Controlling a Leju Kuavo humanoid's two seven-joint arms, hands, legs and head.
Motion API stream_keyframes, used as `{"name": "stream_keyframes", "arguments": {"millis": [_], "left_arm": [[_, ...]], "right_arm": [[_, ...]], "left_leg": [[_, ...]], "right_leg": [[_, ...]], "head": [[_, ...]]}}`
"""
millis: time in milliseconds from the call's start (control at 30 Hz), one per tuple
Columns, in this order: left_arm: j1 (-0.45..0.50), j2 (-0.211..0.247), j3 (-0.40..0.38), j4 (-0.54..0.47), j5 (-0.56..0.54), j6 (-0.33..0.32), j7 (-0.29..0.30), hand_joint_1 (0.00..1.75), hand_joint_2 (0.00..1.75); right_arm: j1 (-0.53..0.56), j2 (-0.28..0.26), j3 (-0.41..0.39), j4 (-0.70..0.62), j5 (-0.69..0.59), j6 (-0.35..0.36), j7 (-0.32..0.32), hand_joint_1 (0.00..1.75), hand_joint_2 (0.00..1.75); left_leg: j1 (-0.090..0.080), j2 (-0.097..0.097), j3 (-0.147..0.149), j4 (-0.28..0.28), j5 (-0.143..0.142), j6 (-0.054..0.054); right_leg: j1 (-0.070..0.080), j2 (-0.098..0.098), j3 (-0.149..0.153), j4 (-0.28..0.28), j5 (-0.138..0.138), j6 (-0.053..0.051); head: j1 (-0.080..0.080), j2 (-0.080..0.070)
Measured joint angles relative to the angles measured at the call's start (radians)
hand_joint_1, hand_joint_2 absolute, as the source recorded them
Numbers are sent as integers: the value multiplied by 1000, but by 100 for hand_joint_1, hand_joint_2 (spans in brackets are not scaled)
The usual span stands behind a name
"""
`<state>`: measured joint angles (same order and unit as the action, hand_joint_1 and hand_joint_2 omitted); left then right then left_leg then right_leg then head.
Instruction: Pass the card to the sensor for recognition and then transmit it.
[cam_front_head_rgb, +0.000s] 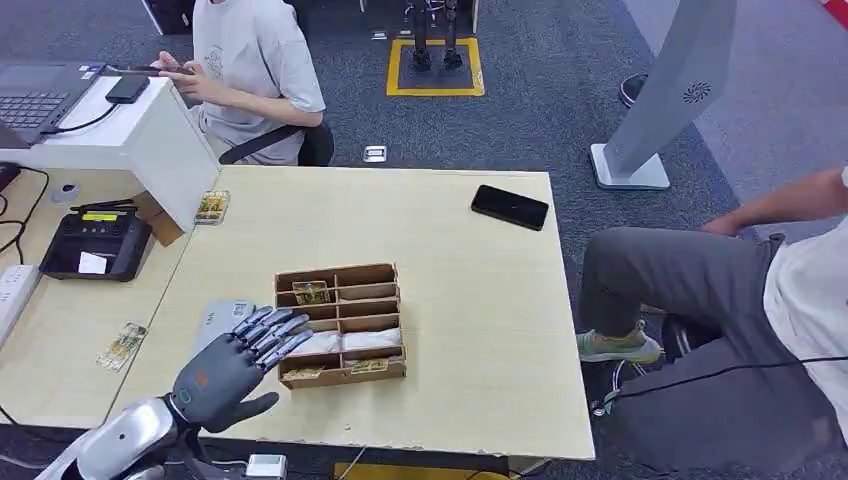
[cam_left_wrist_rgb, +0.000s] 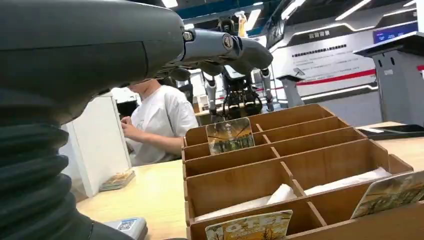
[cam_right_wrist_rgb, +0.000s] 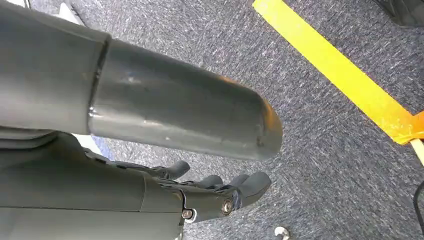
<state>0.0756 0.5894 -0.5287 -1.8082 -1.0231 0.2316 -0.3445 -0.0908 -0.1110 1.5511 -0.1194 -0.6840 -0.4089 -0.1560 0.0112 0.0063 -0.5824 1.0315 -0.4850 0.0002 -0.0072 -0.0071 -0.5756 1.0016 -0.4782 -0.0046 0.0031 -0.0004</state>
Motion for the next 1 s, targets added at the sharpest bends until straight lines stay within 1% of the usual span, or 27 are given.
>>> {"name": "stream_keyframes", "arguments": {"millis": [133,300,533,633,667,733,800,867,1000], "left_arm": [[5,0,0,0,4,2,0,0,175],[26,5,8,-1,-9,2,17,0,175],[44,18,14,-1,-9,-2,10,0,175],[41,13,13,2,-25,-9,2,0,175],[34,6,13,7,-49,-7,3,0,175],[3,-20,0,34,-105,2,28,0,175],[-23,-45,-19,60,-135,8,50,0,175],[-45,-66,-35,85,-146,9,56,0,175],[-75,-93,-61,125,-153,10,63,0,175]], "right_arm": [[0,0,0,0,0,0,1,0,0],[0,-4,0,1,-2,0,2,0,0],[0,-8,0,2,-3,0,-1,0,0],[0,-8,0,2,-2,0,-1,0,0],[0,-8,0,2,-2,0,-1,0,0],[-2,-8,0,2,-2,0,-1,0,0],[-6,-8,0,2,-2,0,-1,0,0],[-6,-8,0,2,-1,1,-1,0,0],[-7,-8,0,2,-1,1,3,0,0]], "left_leg": [[0,0,0,0,0,0],[0,0,0,0,0,0],[0,0,0,0,0,0],[0,0,0,0,0,0],[0,0,0,0,0,0],[0,-1,0,0,0,0],[0,0,0,0,0,0],[0,0,1,0,0,0],[0,0,1,0,0,0]], "right_leg": [[0,0,0,0,0,0],[0,0,0,0,0,0],[0,0,0,0,0,0],[0,0,0,0,0,0],[0,0,0,0,0,0],[0,-2,0,0,0,0],[0,-1,1,0,0,0],[0,-1,1,0,1,0],[0,-1,0,0,1,0]], "head": [[0,0],[0,0],[0,0],[0,0],[0,0],[0,0],[0,0],[0,0],[0,0]]}}
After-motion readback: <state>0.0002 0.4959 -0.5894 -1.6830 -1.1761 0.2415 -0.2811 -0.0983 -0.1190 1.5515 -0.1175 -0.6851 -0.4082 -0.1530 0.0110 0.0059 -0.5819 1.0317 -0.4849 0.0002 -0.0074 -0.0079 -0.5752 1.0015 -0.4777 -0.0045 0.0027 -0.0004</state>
